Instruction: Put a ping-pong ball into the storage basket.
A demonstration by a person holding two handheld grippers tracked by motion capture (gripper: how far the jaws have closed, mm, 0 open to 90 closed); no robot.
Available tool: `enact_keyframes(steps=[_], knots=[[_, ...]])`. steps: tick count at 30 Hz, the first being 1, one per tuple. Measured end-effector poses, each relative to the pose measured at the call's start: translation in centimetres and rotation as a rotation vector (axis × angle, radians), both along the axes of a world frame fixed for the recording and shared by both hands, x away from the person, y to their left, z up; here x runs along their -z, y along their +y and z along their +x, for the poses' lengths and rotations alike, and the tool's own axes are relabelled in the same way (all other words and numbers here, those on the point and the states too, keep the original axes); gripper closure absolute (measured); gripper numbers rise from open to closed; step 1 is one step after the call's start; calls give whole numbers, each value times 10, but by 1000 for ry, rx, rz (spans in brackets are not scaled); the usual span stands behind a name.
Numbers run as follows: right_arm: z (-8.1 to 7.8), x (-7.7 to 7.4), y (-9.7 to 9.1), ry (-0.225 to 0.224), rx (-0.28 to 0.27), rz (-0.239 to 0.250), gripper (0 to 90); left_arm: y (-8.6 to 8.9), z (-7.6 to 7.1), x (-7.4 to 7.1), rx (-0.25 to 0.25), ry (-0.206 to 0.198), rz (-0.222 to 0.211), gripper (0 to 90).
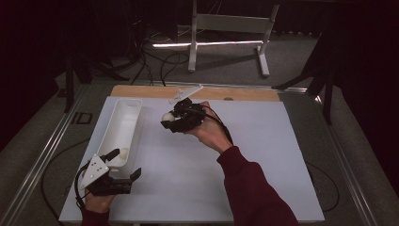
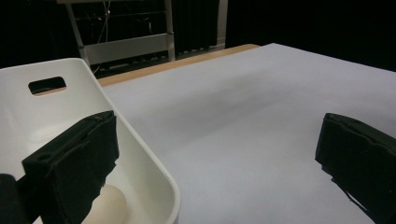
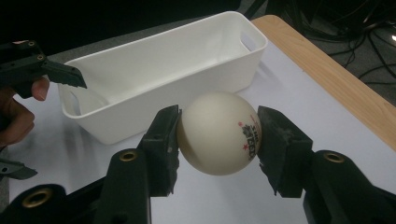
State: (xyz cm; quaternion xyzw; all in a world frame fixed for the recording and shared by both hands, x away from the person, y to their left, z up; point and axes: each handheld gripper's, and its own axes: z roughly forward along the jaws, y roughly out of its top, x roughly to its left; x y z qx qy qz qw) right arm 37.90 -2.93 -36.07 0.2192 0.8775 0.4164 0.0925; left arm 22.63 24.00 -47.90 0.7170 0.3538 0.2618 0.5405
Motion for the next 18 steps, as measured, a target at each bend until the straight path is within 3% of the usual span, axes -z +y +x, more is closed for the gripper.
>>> enact_keyframes(steps=[18], knots=[[0,1,10,-3,-23,4,509,0,0,0,0,0,-1,3]])
